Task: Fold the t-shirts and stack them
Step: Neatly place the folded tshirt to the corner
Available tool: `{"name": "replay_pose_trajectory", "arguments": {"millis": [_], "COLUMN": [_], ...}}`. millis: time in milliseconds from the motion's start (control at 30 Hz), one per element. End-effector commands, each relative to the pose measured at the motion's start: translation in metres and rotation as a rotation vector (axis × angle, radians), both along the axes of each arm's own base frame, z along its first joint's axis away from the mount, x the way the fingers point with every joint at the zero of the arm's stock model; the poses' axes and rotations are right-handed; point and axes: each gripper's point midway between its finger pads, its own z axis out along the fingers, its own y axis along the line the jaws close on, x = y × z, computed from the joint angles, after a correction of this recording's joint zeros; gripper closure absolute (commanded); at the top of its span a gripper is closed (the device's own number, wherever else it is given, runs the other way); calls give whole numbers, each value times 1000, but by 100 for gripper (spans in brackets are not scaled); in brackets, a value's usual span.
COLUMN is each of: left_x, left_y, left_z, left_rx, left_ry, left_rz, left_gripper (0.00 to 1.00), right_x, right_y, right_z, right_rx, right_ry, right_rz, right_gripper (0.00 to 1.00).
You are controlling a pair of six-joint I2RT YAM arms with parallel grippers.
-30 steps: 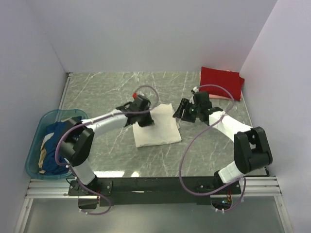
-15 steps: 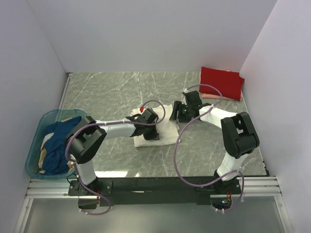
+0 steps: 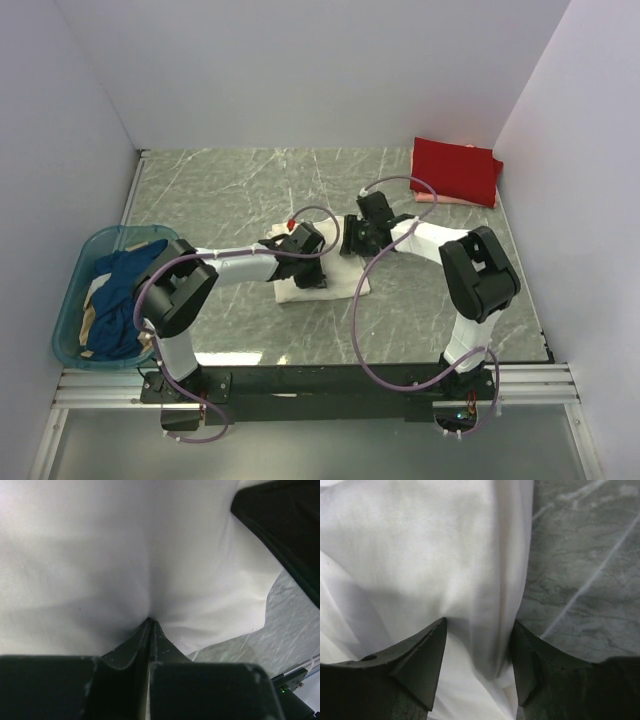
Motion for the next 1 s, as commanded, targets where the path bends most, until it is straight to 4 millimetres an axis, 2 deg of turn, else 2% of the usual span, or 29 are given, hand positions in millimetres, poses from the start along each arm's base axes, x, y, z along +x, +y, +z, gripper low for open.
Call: {"name": "replay_pose_trajectory", "arguments": {"millis": [0, 67, 100, 200, 233, 267, 367, 433, 500, 567, 600, 633, 667, 700, 733, 800, 833, 900, 967], "left_x": [4, 9, 13, 19, 22, 26, 28, 22, 20, 10, 6, -2, -7, -12, -19, -27, -33, -39, -41], "left_y": [11, 12, 11, 19, 22, 27, 41, 51, 65, 78, 84, 90, 94, 97, 102, 108, 111, 117, 120], "left_z": [13, 23, 30, 50, 59, 66, 100, 108, 121, 118, 129, 122, 131, 131, 124, 128, 122, 123, 124], "left_rx": [30, 26, 20, 13, 11, 7, -16, -3, 17, 44, 28, 41, 23, 19, 29, 18, 23, 24, 26], "left_ry": [-26, -41, -56, -82, -97, -107, -165, -174, -216, -213, -238, -227, -248, -248, -238, -253, -246, -258, -269], "left_rz": [-7, -4, -6, 2, 0, 11, 17, 5, 22, 15, 19, 12, 13, 5, -1, -8, -16, -23, -28], "left_gripper": [93, 93, 93, 93, 93, 93, 93, 93, 93, 92, 92, 92, 92, 92, 92, 92, 92, 92, 92], "right_x": [-6, -6, -8, -6, -5, -2, 5, 10, 20, 31, 39, 48, 54, 62, 74, 87, 100, 119, 135], "right_y": [17, 21, 22, 18, 17, 14, 7, 4, -9, -13, -21, -24, -29, -38, -43, -56, -61, -70, -90], "right_z": [-9, -14, -17, -18, -17, -16, -6, 3, 8, 20, 22, 32, 36, 37, 50, 53, 68, 79, 86], "right_rx": [-58, -71, -80, -103, -115, -134, -176, -203, -263, -293, -312, -324, -349, -375, -398, -453, -477, -514, -559], "right_ry": [23, 37, 45, 46, 47, 39, 14, -3, -30, -57, -66, -86, -98, -101, -125, -133, -169, -186, -197], "right_rz": [-1, -11, -11, -32, -36, -49, -71, -84, -114, -123, -143, -156, -157, -173, -190, -183, -202, -194, -210], "right_gripper": [42, 52, 64, 85, 97, 100, 100, 100, 100, 100, 100, 100, 100, 100, 100, 100, 100, 100, 100]}}
